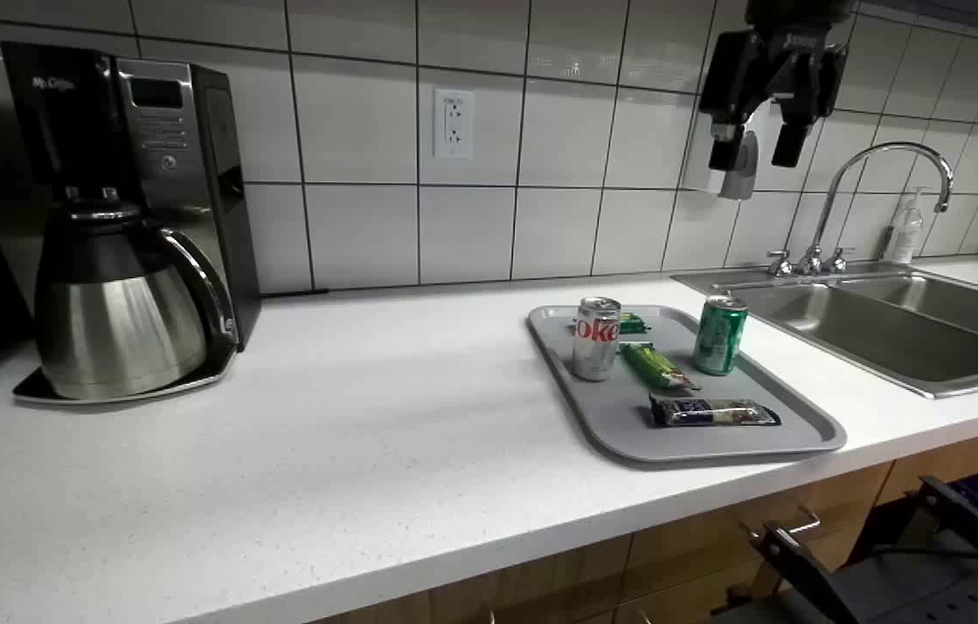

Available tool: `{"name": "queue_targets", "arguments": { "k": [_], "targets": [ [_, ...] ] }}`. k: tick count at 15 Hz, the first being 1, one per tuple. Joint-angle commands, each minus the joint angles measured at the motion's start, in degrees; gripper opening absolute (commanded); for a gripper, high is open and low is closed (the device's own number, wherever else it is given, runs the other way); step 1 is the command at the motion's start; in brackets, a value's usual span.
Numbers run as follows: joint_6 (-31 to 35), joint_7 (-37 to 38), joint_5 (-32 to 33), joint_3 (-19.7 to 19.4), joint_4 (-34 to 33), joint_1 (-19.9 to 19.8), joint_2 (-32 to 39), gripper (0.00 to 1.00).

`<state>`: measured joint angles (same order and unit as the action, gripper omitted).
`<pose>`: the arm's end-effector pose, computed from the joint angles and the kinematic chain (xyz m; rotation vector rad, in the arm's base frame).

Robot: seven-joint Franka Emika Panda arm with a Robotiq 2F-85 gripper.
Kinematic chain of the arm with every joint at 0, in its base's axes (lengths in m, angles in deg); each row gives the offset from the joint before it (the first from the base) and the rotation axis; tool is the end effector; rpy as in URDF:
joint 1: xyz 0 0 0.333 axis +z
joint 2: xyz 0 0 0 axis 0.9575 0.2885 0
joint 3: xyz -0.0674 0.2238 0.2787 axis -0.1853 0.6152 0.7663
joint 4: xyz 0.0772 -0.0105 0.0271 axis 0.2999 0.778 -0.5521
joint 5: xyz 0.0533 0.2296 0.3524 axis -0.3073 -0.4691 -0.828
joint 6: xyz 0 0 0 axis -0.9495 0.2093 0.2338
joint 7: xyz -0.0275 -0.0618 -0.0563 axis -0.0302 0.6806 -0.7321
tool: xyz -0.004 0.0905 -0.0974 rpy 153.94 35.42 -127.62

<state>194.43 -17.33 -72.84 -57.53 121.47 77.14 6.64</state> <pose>0.3693 0.0331 0.4316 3.0661 0.3318 0.0943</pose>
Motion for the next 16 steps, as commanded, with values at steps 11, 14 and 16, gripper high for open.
{"name": "queue_targets", "arguments": {
  "k": [11, 14, 16],
  "targets": [
    [0.8, 0.2, 0.7, 0.2, 0.5, -0.1, 0.3, 1.0],
    [1.6, 0.8, 0.8, 0.1, 1.0, -0.5, 0.5, 1.0],
    [2.2, 1.4, 0.9, 0.1, 1.4, -1.0, 0.7, 1.0]
  ]
}}
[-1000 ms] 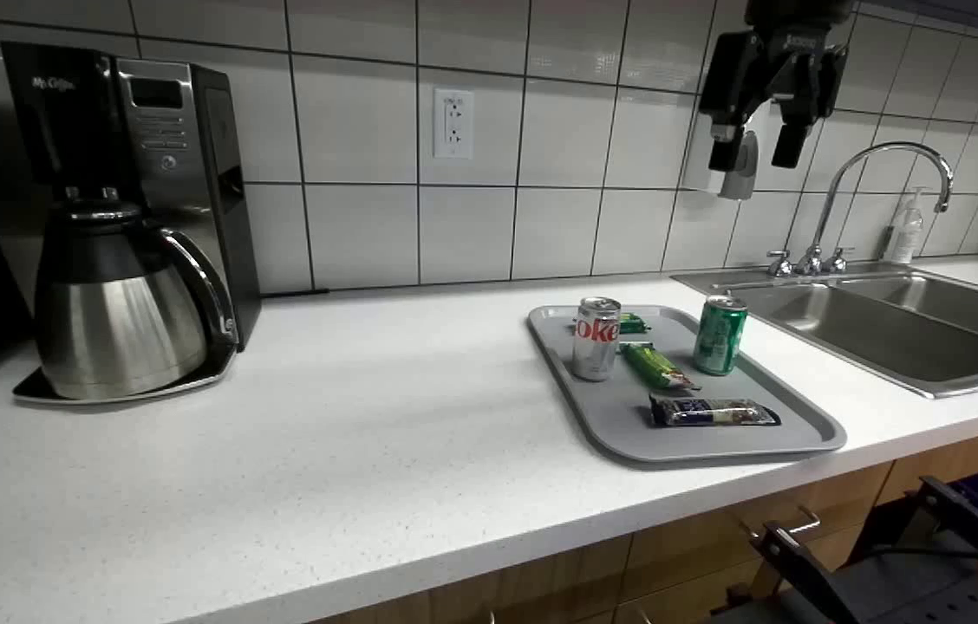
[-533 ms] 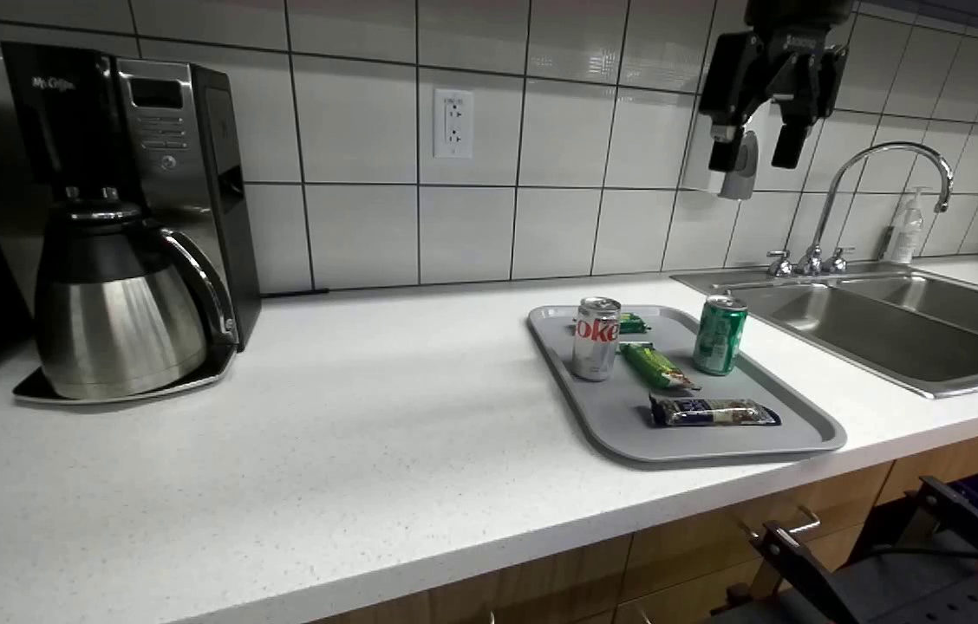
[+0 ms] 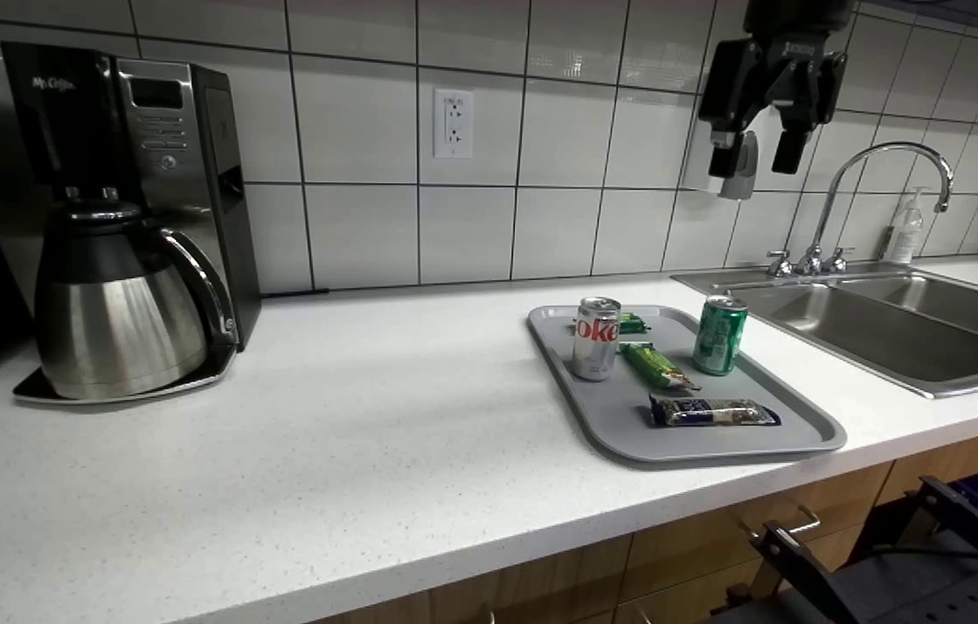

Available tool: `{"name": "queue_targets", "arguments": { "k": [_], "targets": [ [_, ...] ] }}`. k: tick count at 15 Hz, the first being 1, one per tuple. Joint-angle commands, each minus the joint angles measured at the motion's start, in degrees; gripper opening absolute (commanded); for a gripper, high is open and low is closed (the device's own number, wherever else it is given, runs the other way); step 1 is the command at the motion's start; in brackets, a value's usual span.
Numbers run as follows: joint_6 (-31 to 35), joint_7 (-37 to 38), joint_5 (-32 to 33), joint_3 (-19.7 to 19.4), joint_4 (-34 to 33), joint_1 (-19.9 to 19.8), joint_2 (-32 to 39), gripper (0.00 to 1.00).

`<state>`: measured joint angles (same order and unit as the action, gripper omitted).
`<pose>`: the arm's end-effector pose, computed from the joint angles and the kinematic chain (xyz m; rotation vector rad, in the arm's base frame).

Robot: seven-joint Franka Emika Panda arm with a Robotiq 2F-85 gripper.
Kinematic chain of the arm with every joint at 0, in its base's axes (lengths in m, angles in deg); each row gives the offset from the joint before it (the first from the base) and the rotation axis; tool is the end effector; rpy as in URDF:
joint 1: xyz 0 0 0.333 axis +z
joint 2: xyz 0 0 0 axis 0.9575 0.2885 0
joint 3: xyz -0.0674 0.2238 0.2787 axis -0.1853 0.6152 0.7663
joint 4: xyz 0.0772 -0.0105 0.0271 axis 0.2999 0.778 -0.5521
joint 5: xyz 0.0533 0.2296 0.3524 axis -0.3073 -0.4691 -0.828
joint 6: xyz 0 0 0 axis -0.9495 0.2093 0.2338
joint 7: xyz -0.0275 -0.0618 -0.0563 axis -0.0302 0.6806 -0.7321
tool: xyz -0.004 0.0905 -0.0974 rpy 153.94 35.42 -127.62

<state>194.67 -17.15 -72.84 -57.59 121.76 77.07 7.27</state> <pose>0.3696 0.0322 0.4254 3.0685 0.3247 0.0761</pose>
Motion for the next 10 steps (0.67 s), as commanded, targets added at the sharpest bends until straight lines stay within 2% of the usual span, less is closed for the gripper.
{"name": "queue_targets", "arguments": {
  "k": [1, 10],
  "targets": [
    [2.4, 1.6, 1.0, 0.1, 1.4, -1.1, 0.3, 1.0],
    [10.3, 9.0, 1.6, 0.9, 3.9, -4.4, 3.6, 1.0]
  ]
}}
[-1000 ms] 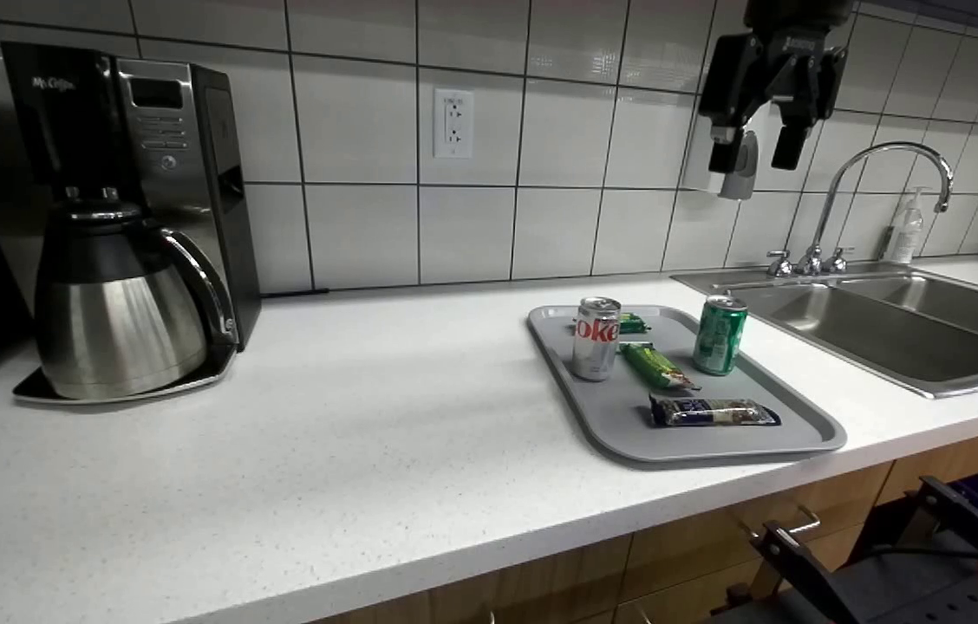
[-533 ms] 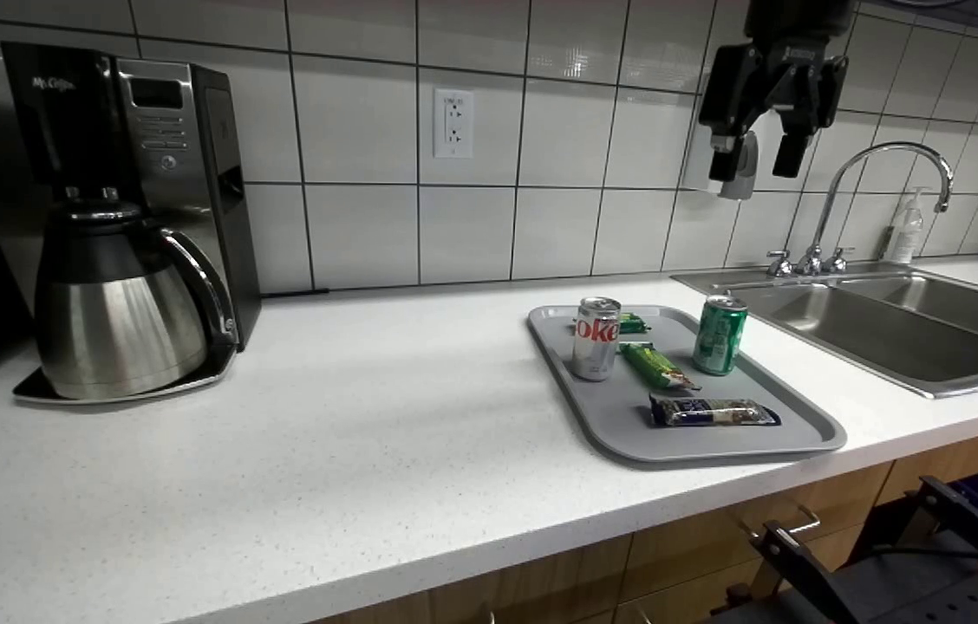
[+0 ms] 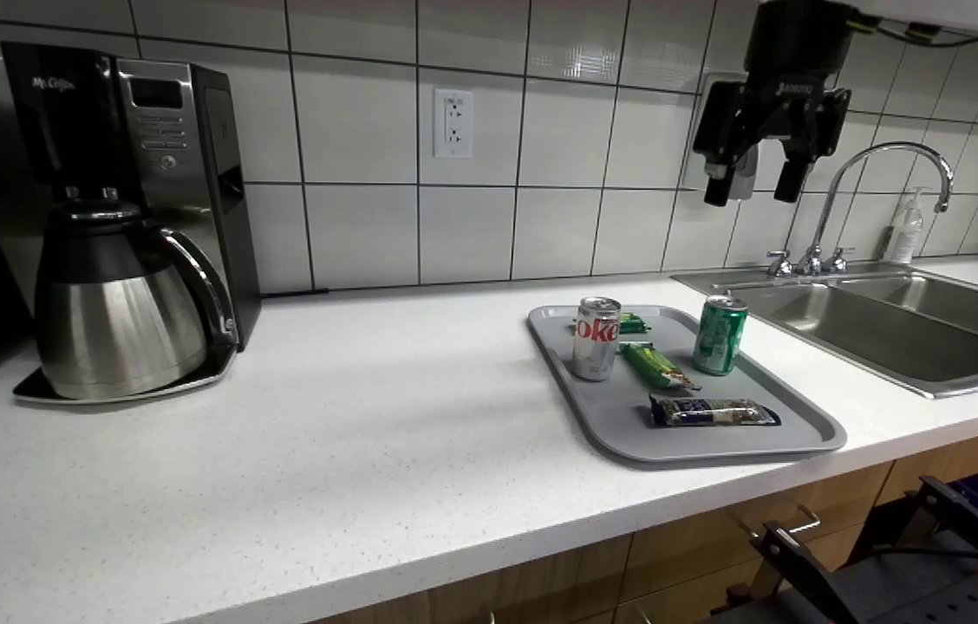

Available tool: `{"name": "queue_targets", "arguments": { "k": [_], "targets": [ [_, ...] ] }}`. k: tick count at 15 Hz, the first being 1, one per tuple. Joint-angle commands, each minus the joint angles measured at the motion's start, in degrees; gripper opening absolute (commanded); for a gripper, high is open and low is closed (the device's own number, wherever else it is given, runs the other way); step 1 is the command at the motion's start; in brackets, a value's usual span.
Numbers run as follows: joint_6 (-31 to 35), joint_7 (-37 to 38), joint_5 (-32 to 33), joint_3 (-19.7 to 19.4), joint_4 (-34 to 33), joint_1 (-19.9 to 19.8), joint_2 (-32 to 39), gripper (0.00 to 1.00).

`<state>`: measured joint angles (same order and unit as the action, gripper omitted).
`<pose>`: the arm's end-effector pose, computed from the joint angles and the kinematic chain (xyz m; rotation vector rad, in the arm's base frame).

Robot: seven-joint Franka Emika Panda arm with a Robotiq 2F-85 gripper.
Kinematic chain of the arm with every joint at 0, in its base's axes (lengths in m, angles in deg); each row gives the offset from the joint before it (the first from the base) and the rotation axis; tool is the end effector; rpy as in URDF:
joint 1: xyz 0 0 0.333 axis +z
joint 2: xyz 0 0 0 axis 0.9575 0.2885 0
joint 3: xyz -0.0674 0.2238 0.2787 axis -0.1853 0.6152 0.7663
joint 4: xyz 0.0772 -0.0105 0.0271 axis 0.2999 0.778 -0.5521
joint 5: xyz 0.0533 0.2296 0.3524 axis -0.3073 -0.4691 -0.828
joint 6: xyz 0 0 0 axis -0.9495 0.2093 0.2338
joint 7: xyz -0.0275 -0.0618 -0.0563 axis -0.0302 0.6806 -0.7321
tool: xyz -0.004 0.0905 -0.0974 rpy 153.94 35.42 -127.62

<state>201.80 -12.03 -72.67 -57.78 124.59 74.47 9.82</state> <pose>0.3764 0.0149 0.3964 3.0863 0.1235 0.1251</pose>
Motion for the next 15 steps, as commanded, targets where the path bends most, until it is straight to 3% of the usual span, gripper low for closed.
{"name": "queue_targets", "arguments": {
  "k": [1, 15],
  "targets": [
    [4.2, 4.9, 1.4, 1.1, 1.4, -2.2, 1.5, 1.0],
    [10.6, 24.4, 2.8, 4.4, 3.4, -6.3, 7.3, 1.0]
  ]
}}
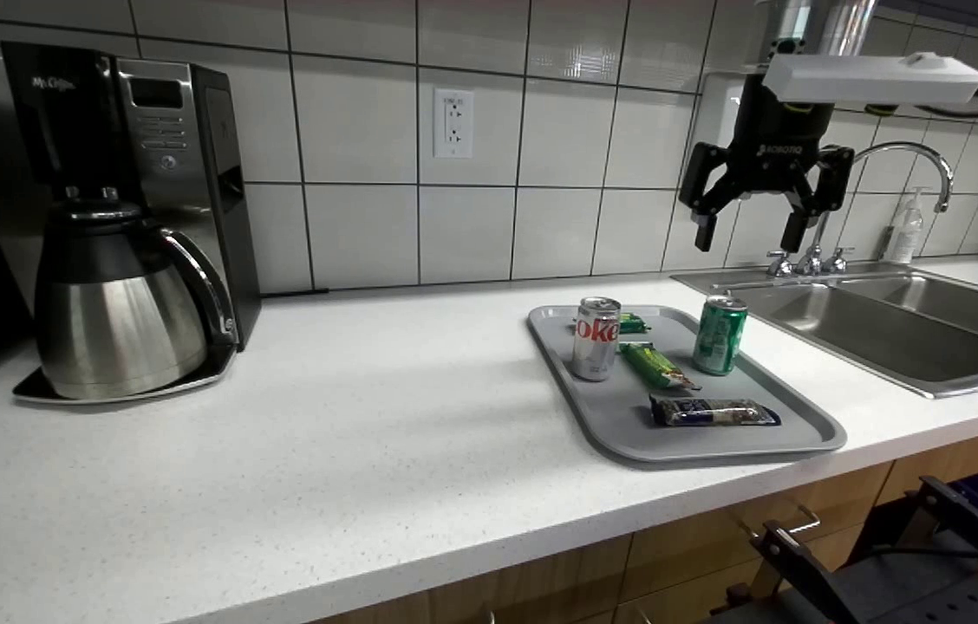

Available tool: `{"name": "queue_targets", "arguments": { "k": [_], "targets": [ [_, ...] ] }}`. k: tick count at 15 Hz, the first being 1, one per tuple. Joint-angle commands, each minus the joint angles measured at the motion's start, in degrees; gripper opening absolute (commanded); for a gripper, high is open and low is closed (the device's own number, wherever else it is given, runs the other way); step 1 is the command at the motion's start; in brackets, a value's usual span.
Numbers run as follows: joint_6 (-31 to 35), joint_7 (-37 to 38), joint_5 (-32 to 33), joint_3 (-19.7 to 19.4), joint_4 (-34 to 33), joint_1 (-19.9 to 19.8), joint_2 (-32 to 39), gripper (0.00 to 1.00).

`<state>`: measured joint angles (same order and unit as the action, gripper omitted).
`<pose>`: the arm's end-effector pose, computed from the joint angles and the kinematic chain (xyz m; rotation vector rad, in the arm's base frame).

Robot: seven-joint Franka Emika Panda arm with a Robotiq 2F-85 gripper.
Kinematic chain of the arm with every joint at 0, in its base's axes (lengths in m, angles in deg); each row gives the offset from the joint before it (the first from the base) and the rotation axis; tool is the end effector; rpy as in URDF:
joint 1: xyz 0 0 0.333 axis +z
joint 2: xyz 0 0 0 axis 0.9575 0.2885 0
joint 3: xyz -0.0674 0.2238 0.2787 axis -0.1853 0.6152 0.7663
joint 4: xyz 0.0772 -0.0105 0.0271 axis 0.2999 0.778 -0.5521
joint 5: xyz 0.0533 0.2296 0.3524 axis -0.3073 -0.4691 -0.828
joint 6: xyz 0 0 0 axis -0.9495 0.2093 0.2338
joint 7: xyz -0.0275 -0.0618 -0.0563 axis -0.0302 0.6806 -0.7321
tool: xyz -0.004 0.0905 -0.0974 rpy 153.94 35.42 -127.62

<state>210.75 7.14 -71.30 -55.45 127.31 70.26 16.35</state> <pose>0.3853 0.0020 0.3455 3.0480 -0.4078 0.1315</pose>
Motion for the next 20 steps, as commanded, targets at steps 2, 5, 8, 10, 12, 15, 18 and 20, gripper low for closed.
{"name": "queue_targets", "arguments": {
  "k": [2, 5, 8, 10, 12, 15, 18, 20],
  "targets": [
    [2.1, 8.0, 1.0, 2.4, 1.1, -2.4, 1.6, 1.0],
    [3.4, 12.2, 0.7, 2.9, 1.7, -2.7, 2.4, 1.0],
    [4.9, 16.5, 0.9, 3.6, 2.3, -3.1, 3.3, 1.0],
    [5.7, 18.9, 1.0, 3.8, 1.6, -3.3, 4.8, 1.0],
    [6.5, 20.9, 1.2, 4.0, 1.6, -3.3, 5.7, 1.0],
    [7.7, 23.2, 1.7, 3.9, 1.6, -3.3, 7.1, 1.0],
    [8.9, 26.6, 2.5, 4.0, 1.6, -3.5, 8.5, 1.0],
    [10.0, 29.3, 3.5, 4.1, 1.6, -3.6, 9.5, 1.0]
  ]
}}
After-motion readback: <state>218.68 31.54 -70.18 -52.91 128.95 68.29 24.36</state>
